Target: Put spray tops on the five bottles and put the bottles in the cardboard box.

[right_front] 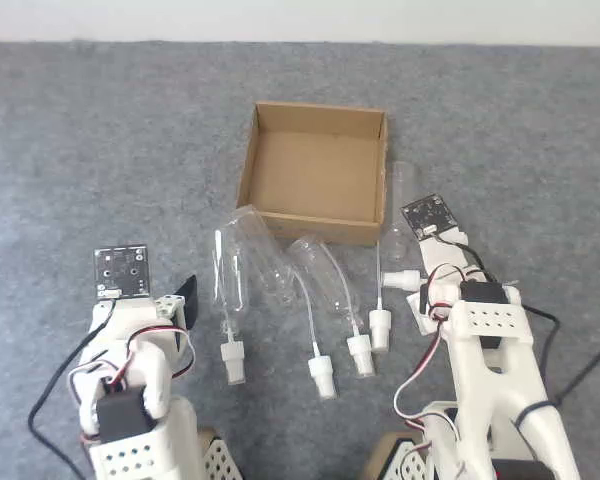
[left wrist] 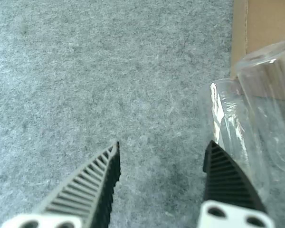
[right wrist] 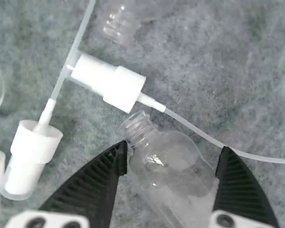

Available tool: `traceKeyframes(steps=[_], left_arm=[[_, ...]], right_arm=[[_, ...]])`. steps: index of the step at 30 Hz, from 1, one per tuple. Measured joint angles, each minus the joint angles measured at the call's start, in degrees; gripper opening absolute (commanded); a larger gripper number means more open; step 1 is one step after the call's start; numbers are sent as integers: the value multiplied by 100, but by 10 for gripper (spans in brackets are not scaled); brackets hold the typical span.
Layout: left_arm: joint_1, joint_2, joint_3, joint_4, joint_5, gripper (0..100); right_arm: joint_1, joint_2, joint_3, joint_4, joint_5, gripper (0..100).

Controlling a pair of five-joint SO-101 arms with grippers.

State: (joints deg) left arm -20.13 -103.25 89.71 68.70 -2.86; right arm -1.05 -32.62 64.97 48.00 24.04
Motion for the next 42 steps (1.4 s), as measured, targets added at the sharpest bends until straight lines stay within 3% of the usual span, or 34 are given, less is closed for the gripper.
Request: traceKeyframes(steps=[9,18,25,32,42], left_arm=[[0,0,0,0,0,269],[0,0,0,0,0,269],[0,0,0,0,0,270],[0,0,0,0,0,270],[0,0,0,0,0,269]], right_arm=[[-9,0,-879,1231,70,329],[-211,0,-1134,1899,835,336],[-202,0,-1134,2268,1846,336],[-202,0,-1134,2303,2646,336],[229,0,-914,1705,3095,336]])
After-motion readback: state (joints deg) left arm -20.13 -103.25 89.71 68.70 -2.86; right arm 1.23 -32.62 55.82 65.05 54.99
